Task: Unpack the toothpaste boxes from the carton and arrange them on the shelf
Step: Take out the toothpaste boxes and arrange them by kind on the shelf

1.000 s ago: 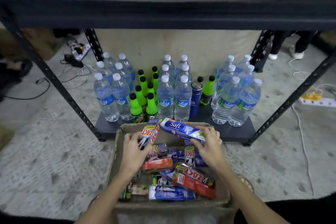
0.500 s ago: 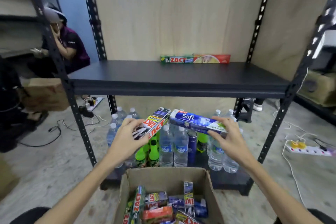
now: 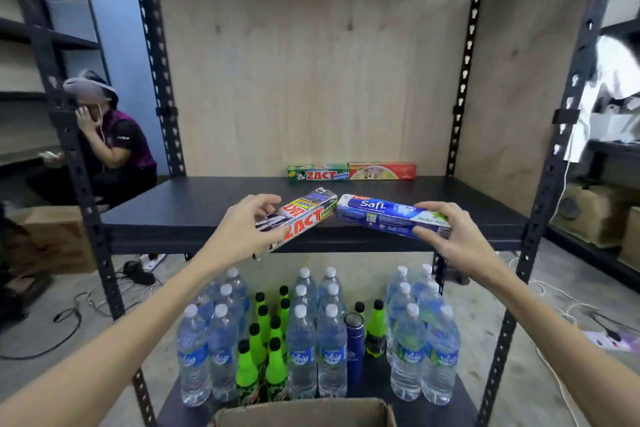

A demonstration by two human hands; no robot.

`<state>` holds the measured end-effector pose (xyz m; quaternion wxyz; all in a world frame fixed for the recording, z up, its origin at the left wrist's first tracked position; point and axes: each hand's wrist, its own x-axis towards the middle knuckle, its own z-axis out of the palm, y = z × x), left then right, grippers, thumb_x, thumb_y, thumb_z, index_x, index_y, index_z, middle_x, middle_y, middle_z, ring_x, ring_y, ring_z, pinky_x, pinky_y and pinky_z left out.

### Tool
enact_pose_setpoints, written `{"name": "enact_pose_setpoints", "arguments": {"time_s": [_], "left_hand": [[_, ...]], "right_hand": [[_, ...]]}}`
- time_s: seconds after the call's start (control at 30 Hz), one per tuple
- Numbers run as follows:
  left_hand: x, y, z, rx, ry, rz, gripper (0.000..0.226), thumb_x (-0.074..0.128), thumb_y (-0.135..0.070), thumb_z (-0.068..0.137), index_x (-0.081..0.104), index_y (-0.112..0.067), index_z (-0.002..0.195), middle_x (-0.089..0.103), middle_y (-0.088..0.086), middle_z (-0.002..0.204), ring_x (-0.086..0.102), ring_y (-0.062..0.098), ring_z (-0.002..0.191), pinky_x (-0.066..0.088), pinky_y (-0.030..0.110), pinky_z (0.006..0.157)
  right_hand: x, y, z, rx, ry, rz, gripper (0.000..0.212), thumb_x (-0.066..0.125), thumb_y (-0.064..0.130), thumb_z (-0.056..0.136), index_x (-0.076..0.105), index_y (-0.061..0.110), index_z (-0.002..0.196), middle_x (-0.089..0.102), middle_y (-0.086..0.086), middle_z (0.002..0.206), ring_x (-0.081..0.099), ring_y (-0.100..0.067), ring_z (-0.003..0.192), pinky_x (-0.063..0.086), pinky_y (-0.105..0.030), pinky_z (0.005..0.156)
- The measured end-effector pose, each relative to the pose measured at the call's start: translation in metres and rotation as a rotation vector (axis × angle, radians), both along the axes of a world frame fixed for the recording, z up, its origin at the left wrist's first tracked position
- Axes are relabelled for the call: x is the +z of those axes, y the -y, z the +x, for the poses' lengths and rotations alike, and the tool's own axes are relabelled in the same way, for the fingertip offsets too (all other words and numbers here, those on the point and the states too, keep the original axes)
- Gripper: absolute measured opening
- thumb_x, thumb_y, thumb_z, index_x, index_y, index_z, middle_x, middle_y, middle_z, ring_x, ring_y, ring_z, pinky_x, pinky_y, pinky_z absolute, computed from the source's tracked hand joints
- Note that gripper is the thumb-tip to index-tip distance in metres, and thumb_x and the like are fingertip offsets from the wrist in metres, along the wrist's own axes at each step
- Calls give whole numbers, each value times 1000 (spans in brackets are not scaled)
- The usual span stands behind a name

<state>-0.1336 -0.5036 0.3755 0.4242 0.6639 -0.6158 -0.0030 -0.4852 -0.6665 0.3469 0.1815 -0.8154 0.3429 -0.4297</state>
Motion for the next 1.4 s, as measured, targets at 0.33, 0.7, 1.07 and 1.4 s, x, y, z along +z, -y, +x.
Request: {"name": "enact_pose_setpoints", "arguments": {"time_s": [0.33,0.7,1.07,1.4], "left_hand": [[14,104,32,-31,213,168,26,73,-32,86,63,-35,110,64,-13,118,59,7,108,48,31,95],[-14,218,55,109,280,52,39,65,-33,95,61,-31,133,49,0,132,47,18,123,40,35,108],[-17,305,78,162,302,16,39,65,-29,94,61,-27,133,50,-1,120,49,19,116,41,35,106],[-13,311,82,218,109,43,49,71,-42,86,55,-36,132,48,-9,134,43,14,127,32,48,113]], "right_hand": [[27,98,10,-114,-246,151,37,68,43,88,57,40,123,54,0,123,46,-18,118,38,-43,106],[26,204,46,-327,-449,-31,58,65,49,89,47,41,144,29,1,116,30,-21,109,31,-38,105],[16,299,86,-354,-406,28,66,58,44,95,34,26,153,33,-18,135,30,-37,130,25,-44,116],[13,324,94,-338,-389,8,70,64,42,92,34,27,153,34,-21,137,35,-38,130,25,-39,115]]}}
